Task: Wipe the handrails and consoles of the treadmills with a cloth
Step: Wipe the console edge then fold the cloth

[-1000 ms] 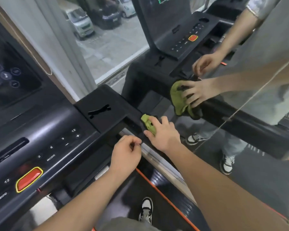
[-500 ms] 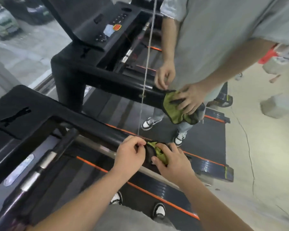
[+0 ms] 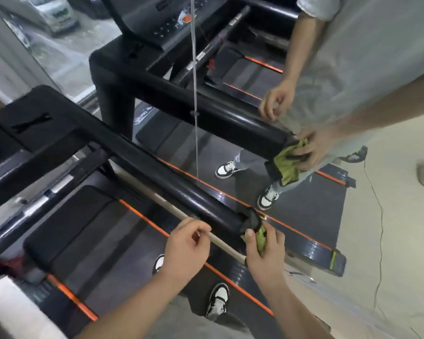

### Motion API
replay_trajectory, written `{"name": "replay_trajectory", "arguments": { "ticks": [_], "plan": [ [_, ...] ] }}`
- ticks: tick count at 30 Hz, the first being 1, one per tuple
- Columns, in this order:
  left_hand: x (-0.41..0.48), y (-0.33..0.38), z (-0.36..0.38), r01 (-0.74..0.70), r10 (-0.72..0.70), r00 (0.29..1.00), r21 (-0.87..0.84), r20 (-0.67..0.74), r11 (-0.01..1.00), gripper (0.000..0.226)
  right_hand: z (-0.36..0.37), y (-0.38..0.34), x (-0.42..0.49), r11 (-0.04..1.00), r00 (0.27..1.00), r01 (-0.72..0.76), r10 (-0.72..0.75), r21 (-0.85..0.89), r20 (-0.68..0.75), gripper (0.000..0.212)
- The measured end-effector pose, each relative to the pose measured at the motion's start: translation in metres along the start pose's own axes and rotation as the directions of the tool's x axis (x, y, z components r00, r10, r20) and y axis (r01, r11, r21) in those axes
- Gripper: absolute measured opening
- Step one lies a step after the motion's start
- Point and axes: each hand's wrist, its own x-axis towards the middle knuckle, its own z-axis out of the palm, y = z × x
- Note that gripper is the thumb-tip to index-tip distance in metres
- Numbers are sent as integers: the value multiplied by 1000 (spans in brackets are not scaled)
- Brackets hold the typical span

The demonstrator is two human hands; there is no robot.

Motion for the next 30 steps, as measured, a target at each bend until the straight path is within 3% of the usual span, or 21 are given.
{"name": "replay_trajectory", "arguments": {
  "ticks": [2, 5, 9, 11, 13, 16, 19, 20, 22, 24, 27, 30],
  "plan": [
    [-19, -2, 3, 60, -60, 998, 2, -20, 998, 27, 3, 2, -6, 996, 997, -74, 76, 45, -32, 72],
    [-42, -10, 5, 135, -135, 990, -4, -27, 991, 32, 6, -11, -15, 966, 981, -190, 196, 172, -13, 47],
    [-52, -19, -4, 224, -225, 974, -23, -33, 974, 33, 15, -35, -40, 947, 975, -211, 222, 241, -21, 44],
    [-54, -20, -22, 230, -231, 972, -36, -38, 972, 28, 23, -49, -58, 966, 991, -117, 128, 231, -36, 43],
    [-53, -26, -44, 223, -224, 972, -31, -71, 974, 27, 32, -68, -69, 980, 995, 83, -72, 180, -67, 40],
    [-50, -33, -78, 273, -271, 958, 11, -95, 962, 27, 39, -112, -57, 924, 922, 374, -362, 77, -137, 39],
    [-45, -35, -98, 269, -268, 958, -6, -101, 963, 26, 59, -147, -19, 744, 767, 621, -642, -248, -6, 41],
    [-42, -34, -102, 264, -264, 959, -13, -100, 964, 26, 68, -152, -6, 627, 708, 681, -695, -379, 121, 41],
    [-38, -33, -108, 257, -257, 963, -5, -85, 966, 27, 82, -151, 9, 371, 644, 739, -635, -562, 427, 44],
    [-41, -31, -111, 239, -239, 970, 0, -50, 971, 27, 82, -140, 15, 248, 660, 720, -534, -648, 529, 49],
    [-55, -34, -115, 259, -259, 966, -13, 20, 966, 30, 55, -117, 8, 270, 705, 664, -535, -697, 465, 50],
    [-71, -43, -117, 286, -285, 957, -4, 54, 958, 34, 19, -74, -10, 173, 704, 644, -516, -745, 489, 52]
  ]
}}
